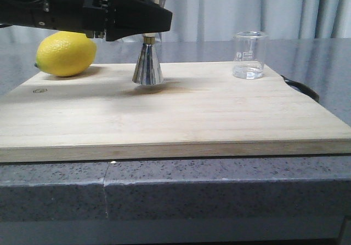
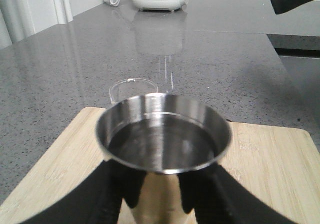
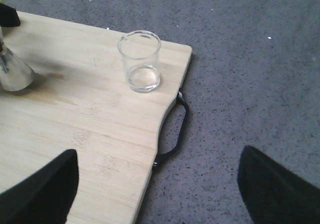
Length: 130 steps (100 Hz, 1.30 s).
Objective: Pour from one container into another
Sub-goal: 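Lower the filled jigger onto the board with the left gripper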
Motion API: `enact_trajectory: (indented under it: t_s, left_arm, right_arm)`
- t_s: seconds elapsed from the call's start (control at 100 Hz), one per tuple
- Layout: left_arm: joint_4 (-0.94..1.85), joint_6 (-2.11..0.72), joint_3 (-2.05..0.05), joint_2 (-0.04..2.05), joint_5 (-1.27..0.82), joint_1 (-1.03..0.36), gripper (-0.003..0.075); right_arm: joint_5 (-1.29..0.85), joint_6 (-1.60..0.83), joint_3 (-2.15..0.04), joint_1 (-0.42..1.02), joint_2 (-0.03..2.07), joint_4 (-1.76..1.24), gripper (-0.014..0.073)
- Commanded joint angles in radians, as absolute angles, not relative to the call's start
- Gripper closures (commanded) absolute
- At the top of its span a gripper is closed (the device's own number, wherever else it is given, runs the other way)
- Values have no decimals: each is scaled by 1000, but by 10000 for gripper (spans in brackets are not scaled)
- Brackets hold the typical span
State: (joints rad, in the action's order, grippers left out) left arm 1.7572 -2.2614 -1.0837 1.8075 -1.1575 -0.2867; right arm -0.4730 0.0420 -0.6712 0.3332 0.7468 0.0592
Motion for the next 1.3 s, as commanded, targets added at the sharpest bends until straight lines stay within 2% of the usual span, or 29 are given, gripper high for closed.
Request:
enact_trajectory:
  t_s: [0.0,1.17,1.29]
  left_arm:
    - [1864,-2277,-1104,1757,-1258,-294,478]
    - [1864,-2277,-1091,1786,-1258,-294,475]
    - [1864,-2277,-1091,1786,-1258,-294,448]
  right_arm:
    - [-392,38,-696,328,738,75,7]
    - [-355,32,-696,328,738,77,7]
    - [-355,32,-696,328,738,77,7]
